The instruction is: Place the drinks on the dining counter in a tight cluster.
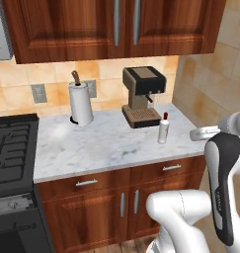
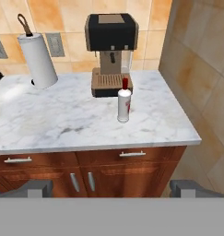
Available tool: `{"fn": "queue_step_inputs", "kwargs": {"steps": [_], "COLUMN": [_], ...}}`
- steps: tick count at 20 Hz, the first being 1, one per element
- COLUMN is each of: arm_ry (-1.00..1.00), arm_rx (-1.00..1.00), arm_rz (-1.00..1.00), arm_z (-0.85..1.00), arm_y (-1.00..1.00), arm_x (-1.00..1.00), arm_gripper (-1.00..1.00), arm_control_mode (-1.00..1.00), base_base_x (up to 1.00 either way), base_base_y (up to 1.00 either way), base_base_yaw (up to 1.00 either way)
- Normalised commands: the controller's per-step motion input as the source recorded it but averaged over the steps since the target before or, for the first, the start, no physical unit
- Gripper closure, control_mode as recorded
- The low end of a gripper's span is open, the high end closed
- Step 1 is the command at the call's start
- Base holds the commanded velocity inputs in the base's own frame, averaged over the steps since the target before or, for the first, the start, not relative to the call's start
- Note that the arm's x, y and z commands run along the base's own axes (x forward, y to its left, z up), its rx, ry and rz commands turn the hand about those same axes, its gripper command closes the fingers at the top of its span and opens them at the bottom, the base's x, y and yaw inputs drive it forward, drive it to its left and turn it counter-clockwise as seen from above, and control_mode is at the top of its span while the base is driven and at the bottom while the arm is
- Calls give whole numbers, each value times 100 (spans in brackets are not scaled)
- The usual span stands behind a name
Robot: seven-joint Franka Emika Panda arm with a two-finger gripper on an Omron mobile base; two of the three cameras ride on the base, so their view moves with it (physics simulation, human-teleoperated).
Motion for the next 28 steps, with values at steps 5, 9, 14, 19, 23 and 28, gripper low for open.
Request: {"fn": "queue_step_inputs", "kwargs": {"steps": [5,9,14,19,23,28], "arm_ry": [0,0,0,0,-12,-7], "arm_rx": [0,0,0,0,-1,-1], "arm_rz": [0,0,0,0,-2,-19], "arm_z": [0,0,0,0,3,1], "arm_y": [0,0,0,0,8,10], "arm_x": [0,0,0,0,-12,-19], "arm_gripper": [-100,-100,-100,-100,-100,-100], "arm_control_mode": [100,100,100,100,-100,-100], "base_base_x": [2,0,0,-1,-3,0], "base_base_y": [-12,0,0,0,1,0], "base_base_yaw": [-1,-1,0,0,0,0]}}
